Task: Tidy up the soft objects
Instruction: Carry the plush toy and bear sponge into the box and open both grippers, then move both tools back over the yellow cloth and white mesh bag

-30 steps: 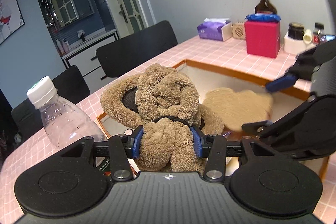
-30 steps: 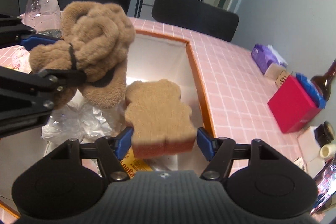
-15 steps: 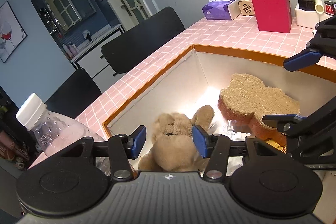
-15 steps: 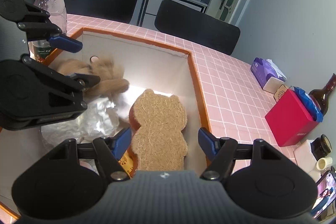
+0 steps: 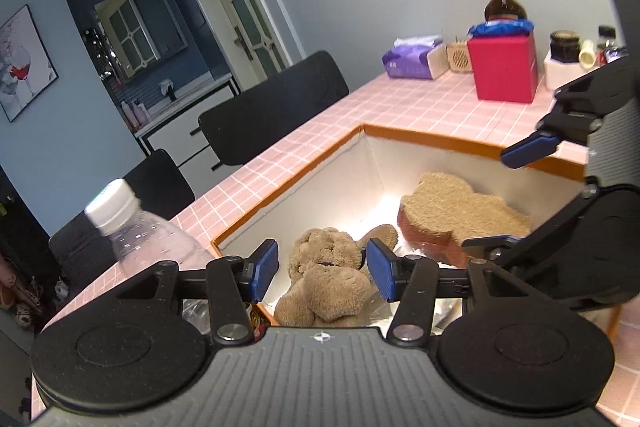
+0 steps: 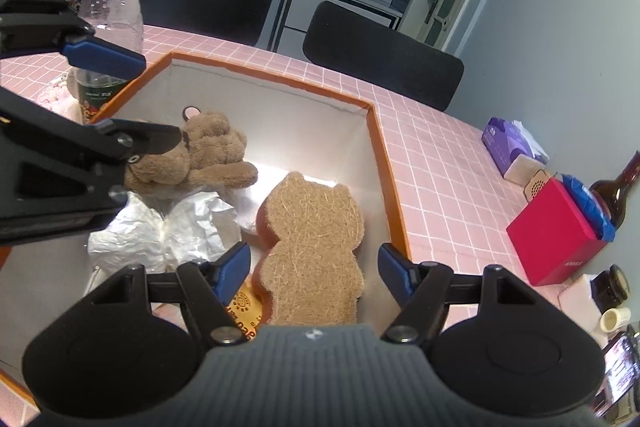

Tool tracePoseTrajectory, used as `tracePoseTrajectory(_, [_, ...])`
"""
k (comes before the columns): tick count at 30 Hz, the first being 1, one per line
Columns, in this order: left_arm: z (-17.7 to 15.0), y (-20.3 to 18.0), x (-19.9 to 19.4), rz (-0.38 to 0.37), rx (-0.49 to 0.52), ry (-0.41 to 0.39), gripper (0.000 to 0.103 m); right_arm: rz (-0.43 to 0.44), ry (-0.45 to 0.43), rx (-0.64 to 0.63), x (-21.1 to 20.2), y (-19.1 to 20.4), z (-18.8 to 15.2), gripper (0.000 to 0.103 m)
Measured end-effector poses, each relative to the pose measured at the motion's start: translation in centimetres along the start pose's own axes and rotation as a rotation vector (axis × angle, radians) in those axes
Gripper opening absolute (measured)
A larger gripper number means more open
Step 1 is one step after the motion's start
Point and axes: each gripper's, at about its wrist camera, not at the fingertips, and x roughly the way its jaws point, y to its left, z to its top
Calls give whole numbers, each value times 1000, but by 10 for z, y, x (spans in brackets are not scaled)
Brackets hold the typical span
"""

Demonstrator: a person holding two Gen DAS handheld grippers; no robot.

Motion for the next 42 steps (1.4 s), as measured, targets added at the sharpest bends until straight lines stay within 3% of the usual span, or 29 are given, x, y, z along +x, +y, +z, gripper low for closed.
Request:
tracePoseTrajectory(8, [-17,15,-43,-1,-79,-107,61,24,-54,-13,-30,10,5,71])
tracePoseTrajectory(13, [-37,31,-71,-3,-142,-192,61,26,-125,-42,-60,25,9,77])
tracePoseTrajectory(17, [-59,44,-85,11,-209,-208,61,49,-172,-91,-82,49,7,78])
tracePoseTrajectory(24, [-99,70,-99,28,-341,-179,61,35,-246,-186,-101,106,-5,79])
tracePoseTrajectory(33, [-156,99,-103,65,-425,-107,61,122,-285,-116,-89,161,-11,79])
tracePoseTrajectory(42, [-186,126,-92,112,-369,-76,61,212,-237,-38,-55,188,-3,81])
